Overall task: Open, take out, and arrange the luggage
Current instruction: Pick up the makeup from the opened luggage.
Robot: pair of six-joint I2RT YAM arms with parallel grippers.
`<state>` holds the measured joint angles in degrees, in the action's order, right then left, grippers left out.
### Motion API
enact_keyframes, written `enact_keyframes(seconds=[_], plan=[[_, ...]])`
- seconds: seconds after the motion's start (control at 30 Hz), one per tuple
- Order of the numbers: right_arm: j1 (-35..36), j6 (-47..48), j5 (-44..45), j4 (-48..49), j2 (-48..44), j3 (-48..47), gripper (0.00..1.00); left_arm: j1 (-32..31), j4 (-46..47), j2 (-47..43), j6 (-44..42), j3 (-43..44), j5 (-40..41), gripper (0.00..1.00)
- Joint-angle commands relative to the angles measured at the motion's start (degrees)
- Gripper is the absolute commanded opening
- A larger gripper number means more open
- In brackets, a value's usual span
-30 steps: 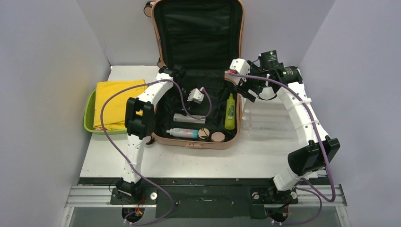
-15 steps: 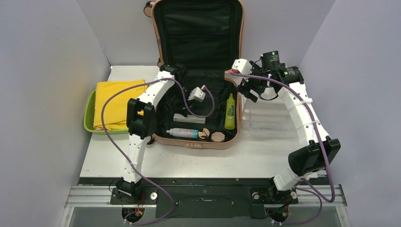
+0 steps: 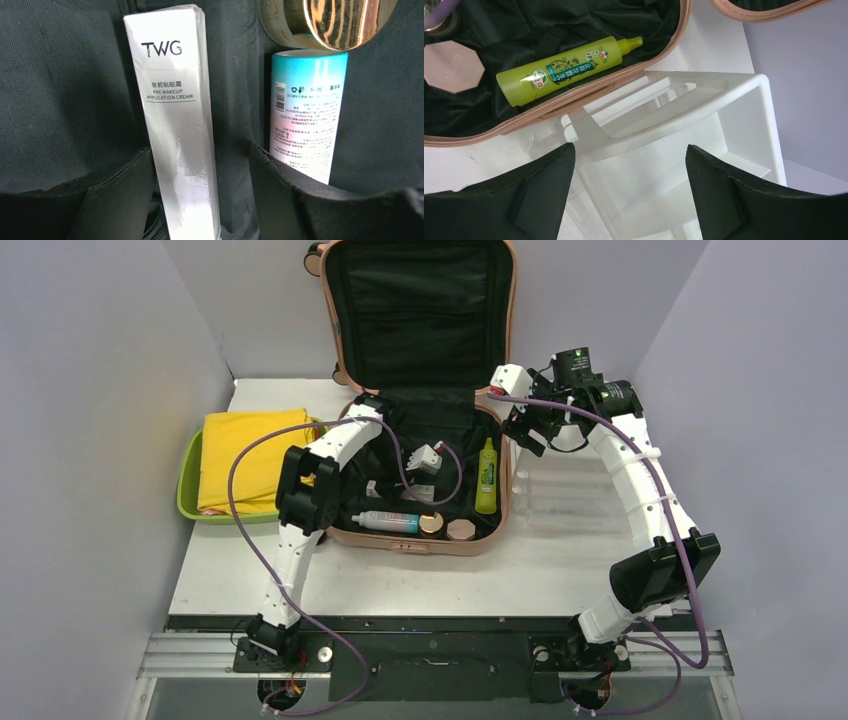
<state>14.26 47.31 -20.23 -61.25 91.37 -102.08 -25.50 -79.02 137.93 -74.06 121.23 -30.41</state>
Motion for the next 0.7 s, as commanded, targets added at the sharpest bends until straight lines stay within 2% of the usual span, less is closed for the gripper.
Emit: enact_keyframes(seconds=[0.0, 0.03, 0.2, 0.23, 0.3, 0.5, 0.6, 0.67], plan=[[-0.29, -0.04, 0.91, 1.67, -3.18, 0.38, 0.76, -0.34, 5.90, 0.65, 2.70, -1.28, 2.62, 0.59], [-0.35, -0.03, 0.90, 1.67, -3.20, 0.41, 0.76, -0.41, 6.16, 0.80, 3.22, -1.36, 2.76, 0.57], [-0.29, 0.21, 1.44, 1.75, -3.63, 0.29, 0.76, -0.62, 6.60, 1.58, 4.46, -1.11, 3.29, 0.33], [-0.35, 0.39, 1.56, 1.64, -3.69, 0.19, 0.76, -0.61, 6.69, 1.53, 4.85, -1.10, 3.27, 0.26], [-0.54, 0.81, 2.01, 1.52, -3.93, -0.17, 0.76, -0.61, 6.90, 1.18, 5.58, -0.90, 3.20, 0.18], [-2.12, 1.26, 3.27, 1.76, -4.79, -2.33, 0.77, -0.46, 6.59, -1.32, 9.13, 3.39, 3.91, 0.10], [-4.38, 0.18, 4.06, 3.01, -5.72, -3.61, 0.77, 0.00, 6.31, -2.72, 11.51, 7.54, 3.96, 0.10], [-5.93, -0.65, 5.30, 4.23, -6.28, -4.18, 0.77, 0.13, 6.48, -3.66, 13.40, 10.73, 4.49, 0.13]])
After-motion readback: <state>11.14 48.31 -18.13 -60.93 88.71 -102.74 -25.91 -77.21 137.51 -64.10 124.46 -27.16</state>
